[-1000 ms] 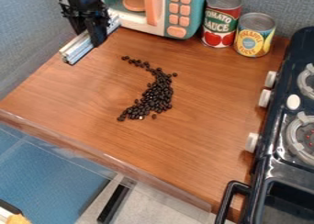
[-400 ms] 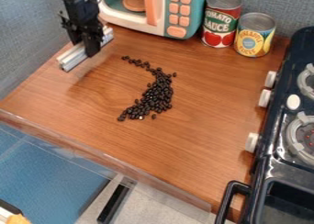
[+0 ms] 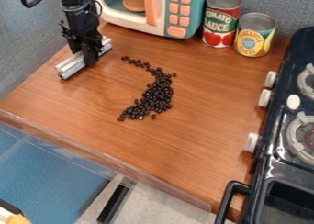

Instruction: Sweep into pile

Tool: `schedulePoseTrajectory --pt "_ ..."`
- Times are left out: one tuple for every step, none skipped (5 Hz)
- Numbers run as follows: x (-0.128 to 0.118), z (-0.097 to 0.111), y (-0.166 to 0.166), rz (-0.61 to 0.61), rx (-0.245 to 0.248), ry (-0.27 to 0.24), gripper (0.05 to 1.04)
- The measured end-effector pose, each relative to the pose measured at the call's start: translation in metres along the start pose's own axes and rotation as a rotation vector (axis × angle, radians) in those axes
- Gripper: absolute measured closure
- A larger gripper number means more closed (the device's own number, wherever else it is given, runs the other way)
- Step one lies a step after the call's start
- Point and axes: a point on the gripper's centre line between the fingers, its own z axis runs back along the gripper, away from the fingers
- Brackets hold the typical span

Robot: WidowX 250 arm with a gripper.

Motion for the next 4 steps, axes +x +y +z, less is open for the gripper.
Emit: schedulePoseTrajectory --pt "0.003 0.0 0.0 -0.001 0.009 -0.01 0.675" --pt "0.007 -0.003 -0.008 -0.005 0.005 -0.018 0.675" --pt "0.007 -0.004 -0.016 -0.012 0.008 -0.024 0.675" --pt "0.007 -0.005 -0.029 -0.044 0.017 -0.041 0.675"
